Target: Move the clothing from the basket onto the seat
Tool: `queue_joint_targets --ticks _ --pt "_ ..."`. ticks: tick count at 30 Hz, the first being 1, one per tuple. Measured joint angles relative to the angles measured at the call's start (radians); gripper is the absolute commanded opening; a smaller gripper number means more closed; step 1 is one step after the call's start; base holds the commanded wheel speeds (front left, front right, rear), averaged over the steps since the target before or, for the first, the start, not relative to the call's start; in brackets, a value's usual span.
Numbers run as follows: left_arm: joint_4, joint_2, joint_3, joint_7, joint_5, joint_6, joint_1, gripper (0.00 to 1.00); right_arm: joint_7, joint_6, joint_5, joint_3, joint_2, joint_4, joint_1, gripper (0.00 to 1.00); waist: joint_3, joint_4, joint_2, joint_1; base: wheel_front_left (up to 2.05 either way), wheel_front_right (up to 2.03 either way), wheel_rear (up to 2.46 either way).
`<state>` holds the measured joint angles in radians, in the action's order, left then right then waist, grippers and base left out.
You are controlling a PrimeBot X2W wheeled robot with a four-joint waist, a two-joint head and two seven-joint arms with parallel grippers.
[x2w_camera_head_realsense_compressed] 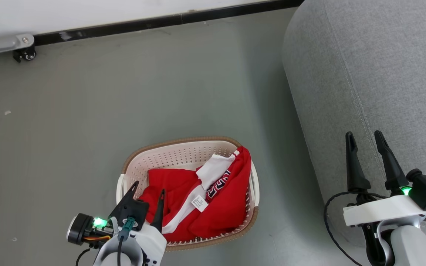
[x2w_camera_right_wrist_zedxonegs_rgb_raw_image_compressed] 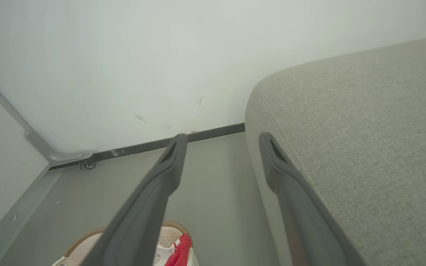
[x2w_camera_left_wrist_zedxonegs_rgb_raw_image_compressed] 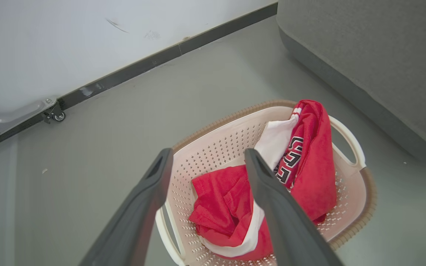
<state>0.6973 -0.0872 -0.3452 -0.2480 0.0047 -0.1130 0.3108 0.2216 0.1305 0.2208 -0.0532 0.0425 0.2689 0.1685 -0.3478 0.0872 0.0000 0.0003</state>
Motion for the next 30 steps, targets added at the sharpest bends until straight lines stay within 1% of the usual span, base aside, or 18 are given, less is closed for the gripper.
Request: queue_joint_targets --ticks 22,30 --pt "0.125 -0.002 -0.007 0.0 0.01 0.009 0.107 1.0 0.017 0.0 0.011 -0.002 0.0 -0.004 0.064 1.0 -0.106 0.051 0.0 0.0 0.0 0.0 0.0" --pt "0.177 -0.007 -0.032 0.0 0.035 0.018 0.141 1.0 0.02 0.0 0.011 -0.005 0.0 -0.008 0.084 1.0 -0.148 0.067 0.0 0.0 0.0 0.0 0.0"
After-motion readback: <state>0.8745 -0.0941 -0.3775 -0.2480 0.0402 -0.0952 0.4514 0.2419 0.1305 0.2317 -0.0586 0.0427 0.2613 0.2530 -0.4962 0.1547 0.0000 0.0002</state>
